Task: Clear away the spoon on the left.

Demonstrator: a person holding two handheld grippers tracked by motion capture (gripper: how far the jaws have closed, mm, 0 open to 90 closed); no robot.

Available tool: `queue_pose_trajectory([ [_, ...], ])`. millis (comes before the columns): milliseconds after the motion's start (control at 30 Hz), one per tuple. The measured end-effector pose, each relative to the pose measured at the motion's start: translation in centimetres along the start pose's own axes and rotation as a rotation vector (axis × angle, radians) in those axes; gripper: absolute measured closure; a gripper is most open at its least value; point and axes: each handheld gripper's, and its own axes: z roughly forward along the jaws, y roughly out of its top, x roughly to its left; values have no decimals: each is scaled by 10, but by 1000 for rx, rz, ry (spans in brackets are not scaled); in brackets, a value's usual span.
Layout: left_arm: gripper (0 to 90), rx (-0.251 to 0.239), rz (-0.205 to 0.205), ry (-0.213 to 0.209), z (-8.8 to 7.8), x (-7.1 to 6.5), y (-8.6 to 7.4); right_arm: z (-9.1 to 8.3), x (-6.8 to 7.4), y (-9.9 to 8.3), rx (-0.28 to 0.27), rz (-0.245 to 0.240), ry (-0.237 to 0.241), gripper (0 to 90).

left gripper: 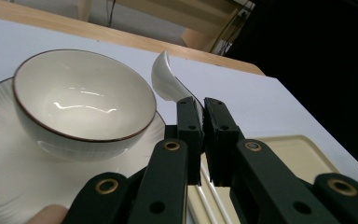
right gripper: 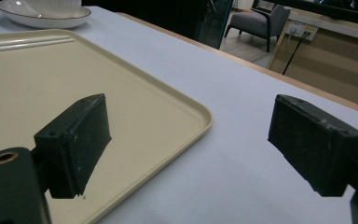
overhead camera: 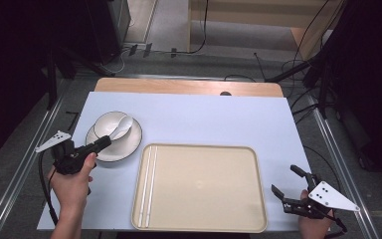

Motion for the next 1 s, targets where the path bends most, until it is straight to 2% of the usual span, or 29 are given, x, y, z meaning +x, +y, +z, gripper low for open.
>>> queue_pose_trajectory([
  [133,868,9,15,-28,3,-8,-2,0,0,0,2,-2,-2,130],
  [367,868,23,31,-51,9,-20,-7,-1,0,0,-2,-3,-3,130],
  [467,868,29,26,-62,12,-23,-11,-1,0,0,-2,-4,-3,130],
  [1000,868,77,46,-82,28,-37,-32,0,0,0,4,-5,-1,130],
])
